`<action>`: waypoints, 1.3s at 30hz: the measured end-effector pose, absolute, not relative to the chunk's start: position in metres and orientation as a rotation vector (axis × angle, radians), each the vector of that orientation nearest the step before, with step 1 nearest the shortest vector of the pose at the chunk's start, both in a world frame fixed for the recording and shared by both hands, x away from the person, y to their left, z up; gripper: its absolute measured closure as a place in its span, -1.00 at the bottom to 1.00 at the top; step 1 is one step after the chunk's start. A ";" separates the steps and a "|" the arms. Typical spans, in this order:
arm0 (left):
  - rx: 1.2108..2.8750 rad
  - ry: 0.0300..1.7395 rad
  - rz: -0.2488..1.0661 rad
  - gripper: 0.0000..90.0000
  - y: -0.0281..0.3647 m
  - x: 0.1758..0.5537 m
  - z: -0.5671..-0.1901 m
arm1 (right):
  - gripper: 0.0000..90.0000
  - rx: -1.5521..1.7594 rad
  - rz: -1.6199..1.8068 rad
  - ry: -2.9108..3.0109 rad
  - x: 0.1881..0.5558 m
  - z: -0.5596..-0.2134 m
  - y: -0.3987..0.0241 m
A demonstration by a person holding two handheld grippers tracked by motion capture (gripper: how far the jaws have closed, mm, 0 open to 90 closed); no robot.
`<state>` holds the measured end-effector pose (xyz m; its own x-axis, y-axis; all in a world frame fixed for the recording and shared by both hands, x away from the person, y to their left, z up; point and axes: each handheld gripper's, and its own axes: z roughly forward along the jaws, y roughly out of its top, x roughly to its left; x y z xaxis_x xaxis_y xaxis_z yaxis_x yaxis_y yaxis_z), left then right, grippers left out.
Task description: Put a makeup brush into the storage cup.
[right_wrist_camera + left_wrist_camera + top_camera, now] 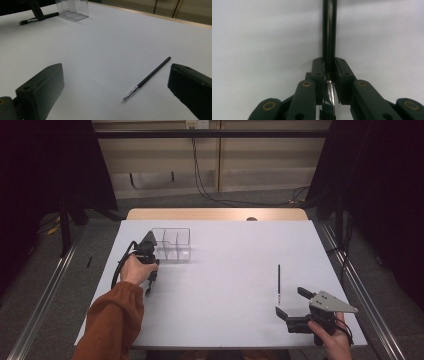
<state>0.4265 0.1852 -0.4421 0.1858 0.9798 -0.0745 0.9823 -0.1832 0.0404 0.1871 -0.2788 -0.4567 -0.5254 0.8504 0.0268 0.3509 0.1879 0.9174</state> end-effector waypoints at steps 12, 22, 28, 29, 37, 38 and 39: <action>2.348 1.851 -0.086 0.76 0.188 0.421 -0.436 | -0.99 1.123 1.314 1.969 0.187 -0.457 -0.279; 2.349 1.747 -0.030 0.76 0.188 0.412 -0.429 | -0.99 1.123 1.313 1.970 0.188 -0.457 -0.279; 2.347 1.691 -0.012 0.76 0.191 0.408 -0.427 | -0.99 1.122 1.314 1.969 0.187 -0.457 -0.279; 2.341 1.687 -0.021 0.76 0.191 0.407 -0.426 | -0.99 1.123 1.314 1.968 0.187 -0.457 -0.279; 2.325 1.561 -0.026 0.76 0.196 0.396 -0.419 | -0.99 1.124 1.316 1.967 0.187 -0.456 -0.279; 2.322 1.543 -0.029 0.76 0.197 0.394 -0.418 | -0.99 1.123 1.315 1.968 0.187 -0.456 -0.279; 2.328 1.530 -0.018 0.76 0.198 0.393 -0.417 | -0.99 1.124 1.315 1.967 0.187 -0.457 -0.279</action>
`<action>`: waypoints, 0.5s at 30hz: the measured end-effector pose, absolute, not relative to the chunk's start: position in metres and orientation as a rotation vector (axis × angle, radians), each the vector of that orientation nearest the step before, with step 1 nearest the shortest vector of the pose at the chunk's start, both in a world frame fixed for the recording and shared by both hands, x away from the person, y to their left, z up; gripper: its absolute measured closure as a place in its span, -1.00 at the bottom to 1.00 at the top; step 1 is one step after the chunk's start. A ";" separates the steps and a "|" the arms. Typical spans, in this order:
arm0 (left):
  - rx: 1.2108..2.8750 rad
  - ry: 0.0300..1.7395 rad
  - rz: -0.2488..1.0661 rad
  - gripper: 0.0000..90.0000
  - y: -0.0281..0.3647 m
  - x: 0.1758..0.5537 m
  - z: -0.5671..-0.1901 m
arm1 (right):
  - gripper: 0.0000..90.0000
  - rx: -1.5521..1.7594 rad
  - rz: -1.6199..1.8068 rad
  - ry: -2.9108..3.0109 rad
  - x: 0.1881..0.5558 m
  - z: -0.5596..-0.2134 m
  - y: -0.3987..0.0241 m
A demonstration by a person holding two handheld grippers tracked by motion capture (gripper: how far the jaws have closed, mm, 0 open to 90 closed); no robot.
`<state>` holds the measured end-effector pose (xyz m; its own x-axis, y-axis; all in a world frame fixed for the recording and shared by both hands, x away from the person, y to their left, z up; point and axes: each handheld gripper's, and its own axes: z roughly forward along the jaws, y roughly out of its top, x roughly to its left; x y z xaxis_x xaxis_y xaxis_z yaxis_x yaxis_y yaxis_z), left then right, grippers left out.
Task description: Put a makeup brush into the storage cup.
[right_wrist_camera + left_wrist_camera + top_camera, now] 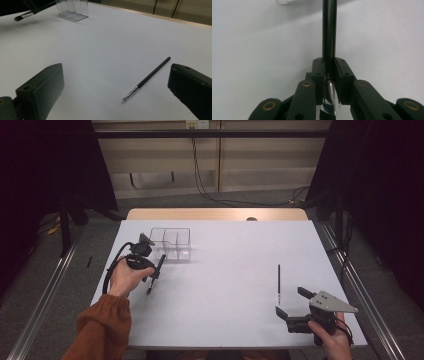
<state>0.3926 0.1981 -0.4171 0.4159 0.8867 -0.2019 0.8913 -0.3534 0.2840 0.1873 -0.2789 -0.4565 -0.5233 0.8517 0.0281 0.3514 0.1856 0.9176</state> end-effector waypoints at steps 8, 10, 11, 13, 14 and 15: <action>2.301 1.376 0.051 0.76 0.206 0.382 -0.414 | -0.99 1.123 1.315 1.968 0.188 -0.457 -0.279; 2.270 1.348 0.059 0.76 0.208 0.379 -0.414 | -0.99 1.123 1.315 1.967 0.188 -0.457 -0.279; 2.260 1.335 0.065 0.76 0.209 0.378 -0.413 | -0.99 1.123 1.315 1.967 0.188 -0.457 -0.278; 2.231 1.320 0.082 0.76 0.212 0.375 -0.412 | -0.99 1.123 1.315 1.967 0.187 -0.456 -0.278; 2.221 1.308 0.085 0.76 0.213 0.374 -0.412 | -0.99 1.123 1.315 1.966 0.187 -0.456 -0.279; 2.205 1.301 0.095 0.76 0.214 0.372 -0.411 | -0.99 1.124 1.315 1.967 0.188 -0.457 -0.279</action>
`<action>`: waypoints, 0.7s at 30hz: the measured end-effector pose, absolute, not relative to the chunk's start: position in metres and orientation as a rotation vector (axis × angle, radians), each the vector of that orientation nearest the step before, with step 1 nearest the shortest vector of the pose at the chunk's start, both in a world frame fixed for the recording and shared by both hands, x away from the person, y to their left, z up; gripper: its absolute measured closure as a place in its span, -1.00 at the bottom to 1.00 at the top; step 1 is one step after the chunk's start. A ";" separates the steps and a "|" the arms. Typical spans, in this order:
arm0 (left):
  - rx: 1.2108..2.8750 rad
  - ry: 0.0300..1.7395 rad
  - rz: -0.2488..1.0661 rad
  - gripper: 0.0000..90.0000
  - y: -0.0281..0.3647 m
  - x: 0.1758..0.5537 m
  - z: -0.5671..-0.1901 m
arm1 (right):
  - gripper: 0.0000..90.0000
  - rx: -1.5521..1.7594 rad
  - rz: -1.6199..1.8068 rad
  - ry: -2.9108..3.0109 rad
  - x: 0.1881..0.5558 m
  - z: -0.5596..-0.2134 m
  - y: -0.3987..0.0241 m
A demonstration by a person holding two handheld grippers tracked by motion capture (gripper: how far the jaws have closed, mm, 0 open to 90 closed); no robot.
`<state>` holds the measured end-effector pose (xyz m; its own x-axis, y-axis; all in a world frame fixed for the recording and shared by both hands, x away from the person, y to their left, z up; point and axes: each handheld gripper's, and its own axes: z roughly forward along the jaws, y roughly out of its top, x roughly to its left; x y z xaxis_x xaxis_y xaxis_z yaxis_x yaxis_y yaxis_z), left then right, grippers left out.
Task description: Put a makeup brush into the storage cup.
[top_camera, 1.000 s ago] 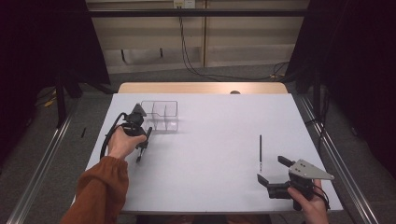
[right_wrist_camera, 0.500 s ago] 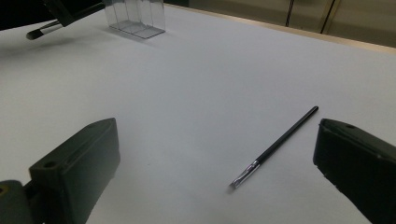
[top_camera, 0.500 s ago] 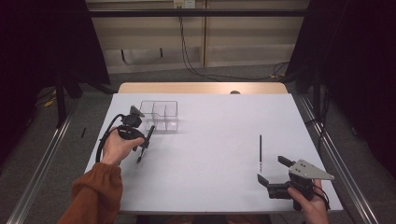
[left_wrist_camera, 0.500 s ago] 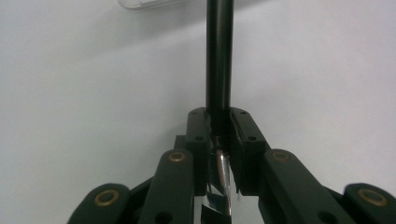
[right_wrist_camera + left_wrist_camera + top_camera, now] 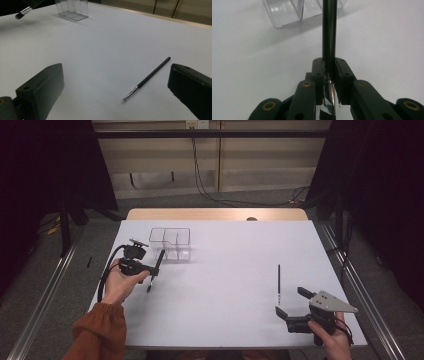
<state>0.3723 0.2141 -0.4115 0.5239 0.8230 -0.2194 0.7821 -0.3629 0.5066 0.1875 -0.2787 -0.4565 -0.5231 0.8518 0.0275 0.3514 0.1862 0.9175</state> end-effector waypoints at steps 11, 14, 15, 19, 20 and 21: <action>2.086 1.144 0.246 0.76 0.220 0.358 -0.406 | -0.99 1.130 1.322 1.965 0.188 -0.457 -0.279; 2.039 1.116 0.274 0.76 0.221 0.355 -0.404 | -0.99 1.130 1.322 1.960 0.188 -0.457 -0.279; 2.034 1.108 0.281 0.76 0.221 0.354 -0.403 | -0.99 1.130 1.321 1.958 0.188 -0.457 -0.279; 1.994 1.069 0.308 0.76 0.222 0.351 -0.403 | -0.99 1.133 1.319 1.948 0.188 -0.456 -0.279; 1.976 1.066 0.307 0.76 0.222 0.350 -0.403 | -0.99 1.137 1.318 1.944 0.187 -0.456 -0.280; 1.960 1.058 0.307 0.76 0.223 0.349 -0.403 | -0.99 1.141 1.319 1.941 0.188 -0.456 -0.280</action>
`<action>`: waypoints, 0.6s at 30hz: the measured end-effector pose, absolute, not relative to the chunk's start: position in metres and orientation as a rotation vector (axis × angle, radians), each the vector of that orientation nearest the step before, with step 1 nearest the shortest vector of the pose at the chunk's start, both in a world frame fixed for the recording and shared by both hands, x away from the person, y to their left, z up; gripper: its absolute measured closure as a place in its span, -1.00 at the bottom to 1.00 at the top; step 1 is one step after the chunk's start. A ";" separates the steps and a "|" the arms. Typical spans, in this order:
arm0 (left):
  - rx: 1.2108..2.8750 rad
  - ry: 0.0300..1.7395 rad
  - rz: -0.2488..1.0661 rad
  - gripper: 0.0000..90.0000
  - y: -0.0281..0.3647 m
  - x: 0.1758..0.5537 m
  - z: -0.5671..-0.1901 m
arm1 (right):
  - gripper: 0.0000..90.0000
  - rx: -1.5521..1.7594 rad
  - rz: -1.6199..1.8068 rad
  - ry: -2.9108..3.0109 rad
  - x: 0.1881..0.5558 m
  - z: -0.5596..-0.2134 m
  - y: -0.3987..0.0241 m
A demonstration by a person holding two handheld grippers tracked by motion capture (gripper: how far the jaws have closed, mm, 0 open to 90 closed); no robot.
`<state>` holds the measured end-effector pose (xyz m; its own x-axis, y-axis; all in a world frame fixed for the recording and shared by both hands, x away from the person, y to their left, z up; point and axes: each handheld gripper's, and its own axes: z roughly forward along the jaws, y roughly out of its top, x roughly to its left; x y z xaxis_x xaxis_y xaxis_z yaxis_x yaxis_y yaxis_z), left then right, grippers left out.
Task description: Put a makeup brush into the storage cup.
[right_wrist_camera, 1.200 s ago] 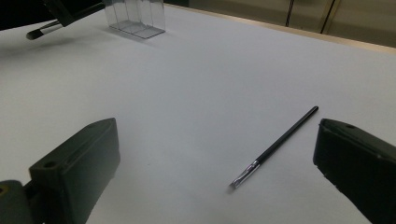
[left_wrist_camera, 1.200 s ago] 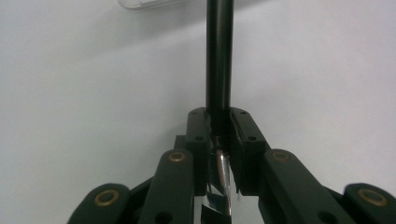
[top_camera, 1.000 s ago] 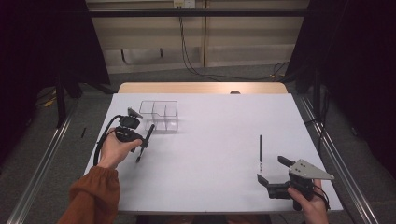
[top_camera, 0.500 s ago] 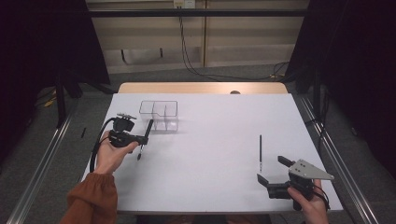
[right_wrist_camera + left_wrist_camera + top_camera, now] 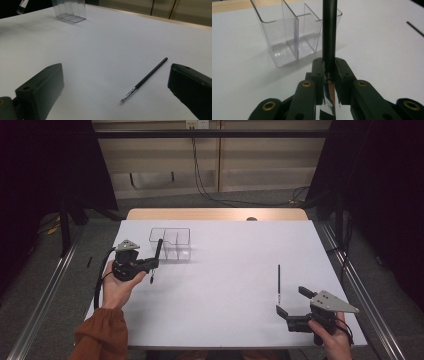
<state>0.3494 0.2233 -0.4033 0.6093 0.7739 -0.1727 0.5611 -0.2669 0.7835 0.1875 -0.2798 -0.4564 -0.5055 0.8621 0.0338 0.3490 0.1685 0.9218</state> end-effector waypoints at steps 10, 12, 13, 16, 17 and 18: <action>1.878 0.996 0.331 0.76 0.228 0.345 -0.406 | -0.99 1.141 1.321 1.935 0.188 -0.456 -0.279; 1.883 0.979 0.320 0.76 0.225 0.344 -0.407 | -0.99 1.138 1.322 1.935 0.187 -0.456 -0.280; 1.886 0.972 0.310 0.76 0.224 0.343 -0.408 | -0.99 1.138 1.324 1.935 0.187 -0.456 -0.280; 1.900 0.940 0.288 0.76 0.217 0.341 -0.408 | -0.99 1.132 1.327 1.937 0.187 -0.456 -0.279; 1.902 0.925 0.286 0.76 0.214 0.339 -0.407 | -0.99 1.133 1.328 1.936 0.187 -0.456 -0.279; 1.904 0.912 0.288 0.76 0.212 0.337 -0.406 | -0.99 1.133 1.332 1.935 0.187 -0.456 -0.279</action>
<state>0.3373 0.2118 -0.4062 0.6918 0.6999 -0.1778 0.4712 -0.2509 0.8456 0.1871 -0.2794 -0.4559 -0.5095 0.8597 0.0358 0.3402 0.1630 0.9261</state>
